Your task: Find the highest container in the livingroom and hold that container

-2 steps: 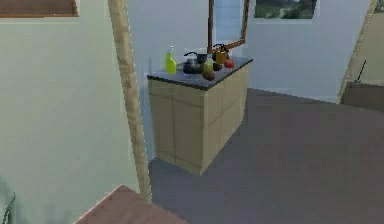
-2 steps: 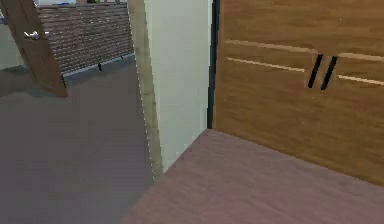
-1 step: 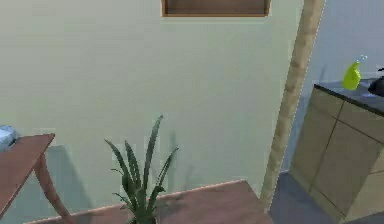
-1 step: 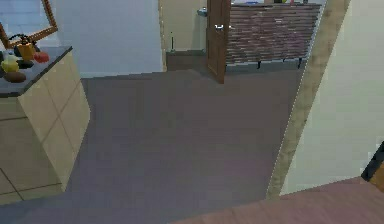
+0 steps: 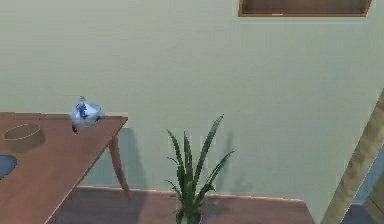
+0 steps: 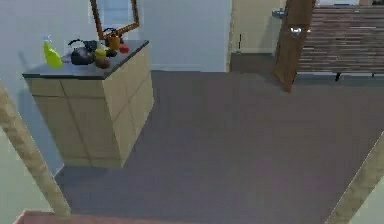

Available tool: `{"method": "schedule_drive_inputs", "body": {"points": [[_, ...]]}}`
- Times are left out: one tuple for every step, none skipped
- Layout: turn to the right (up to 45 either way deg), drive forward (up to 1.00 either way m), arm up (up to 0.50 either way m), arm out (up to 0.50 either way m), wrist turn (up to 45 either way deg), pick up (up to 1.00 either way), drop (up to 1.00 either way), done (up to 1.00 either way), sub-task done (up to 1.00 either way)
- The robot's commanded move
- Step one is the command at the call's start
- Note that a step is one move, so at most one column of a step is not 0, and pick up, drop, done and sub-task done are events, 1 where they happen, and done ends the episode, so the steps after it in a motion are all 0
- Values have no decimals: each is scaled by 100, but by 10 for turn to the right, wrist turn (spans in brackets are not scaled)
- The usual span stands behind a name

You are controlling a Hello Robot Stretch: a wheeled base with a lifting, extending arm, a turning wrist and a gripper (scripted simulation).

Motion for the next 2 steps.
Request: {"method": "schedule_drive_inputs", "body": {"points": [[0, 45, 0, 0, 0, 0, 0, 0, 0], [-450, 0, 0, 0, 0, 0, 0, 0, 0]]}}
